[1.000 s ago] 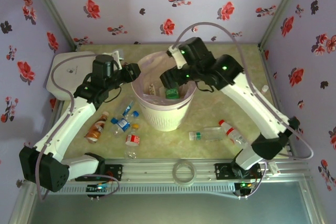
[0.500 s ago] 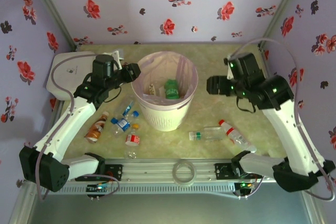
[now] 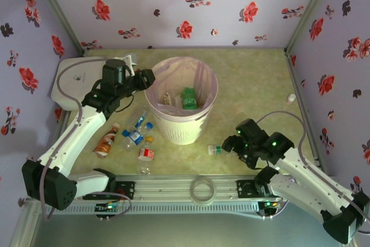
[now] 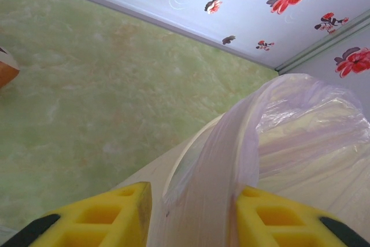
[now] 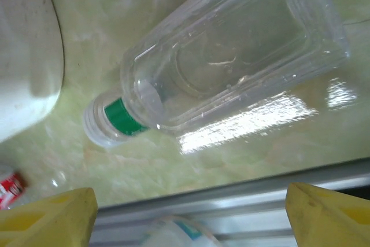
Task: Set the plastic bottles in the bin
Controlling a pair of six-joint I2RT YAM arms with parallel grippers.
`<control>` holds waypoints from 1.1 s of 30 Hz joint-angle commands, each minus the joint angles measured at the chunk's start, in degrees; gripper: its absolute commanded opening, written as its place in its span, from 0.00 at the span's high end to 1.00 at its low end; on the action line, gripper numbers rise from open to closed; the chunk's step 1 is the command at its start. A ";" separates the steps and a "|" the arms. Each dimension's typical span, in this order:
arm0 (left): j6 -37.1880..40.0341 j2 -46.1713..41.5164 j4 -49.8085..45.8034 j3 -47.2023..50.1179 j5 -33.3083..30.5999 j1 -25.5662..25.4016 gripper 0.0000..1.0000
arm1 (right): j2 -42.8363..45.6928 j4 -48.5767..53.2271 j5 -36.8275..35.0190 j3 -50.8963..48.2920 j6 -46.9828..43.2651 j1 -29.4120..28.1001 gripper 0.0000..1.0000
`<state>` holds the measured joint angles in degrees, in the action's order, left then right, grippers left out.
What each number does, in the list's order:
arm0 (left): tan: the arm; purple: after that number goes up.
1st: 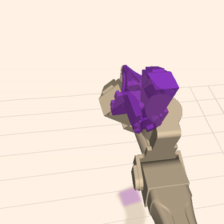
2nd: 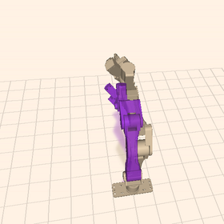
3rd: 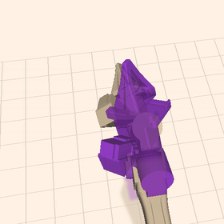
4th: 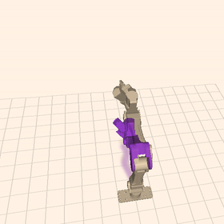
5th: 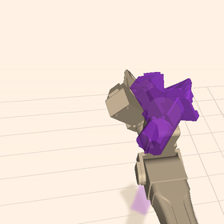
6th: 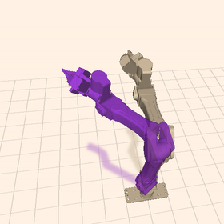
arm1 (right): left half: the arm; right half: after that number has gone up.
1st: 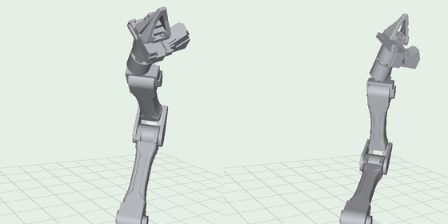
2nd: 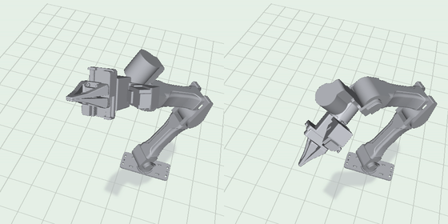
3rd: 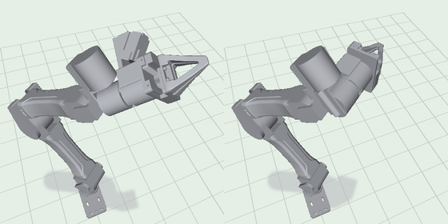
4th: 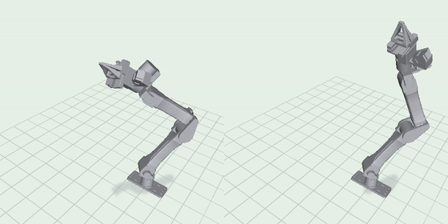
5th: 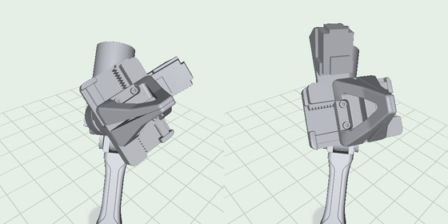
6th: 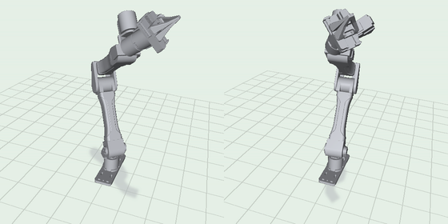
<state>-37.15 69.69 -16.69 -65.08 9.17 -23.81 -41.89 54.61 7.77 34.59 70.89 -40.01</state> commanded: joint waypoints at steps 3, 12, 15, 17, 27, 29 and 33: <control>1.66 0.91 -1.93 -0.36 -0.63 0.30 0.61 | -0.56 -13.82 -1.19 -6.05 11.50 0.45 0.12; 2.89 1.65 -4.09 -2.60 -0.62 0.35 0.61 | -3.01 -19.82 0.28 -10.24 10.32 9.49 0.13; 2.99 1.68 -3.88 -2.51 -0.58 0.28 0.61 | -5.83 -21.36 1.06 -10.24 8.83 10.90 0.13; 2.91 1.89 -3.75 -2.39 -0.64 0.27 0.61 | -7.79 -23.62 1.61 -10.59 8.33 11.76 0.13; 3.05 2.03 -3.55 -2.37 -0.60 0.39 0.61 | -13.57 -26.66 1.79 -10.59 5.82 12.93 0.22; 3.02 2.24 -3.53 -2.35 -0.63 0.42 0.61 | -13.21 -26.83 1.81 -10.93 5.83 12.94 0.25; 2.69 1.98 -3.02 -1.99 -0.63 0.43 0.61 | -11.83 -26.77 1.64 -11.64 6.45 12.94 0.31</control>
<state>-35.59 70.57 -18.61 -66.61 9.10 -23.70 -54.76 27.73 9.72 24.25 77.56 -27.35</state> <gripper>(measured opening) 0.389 0.704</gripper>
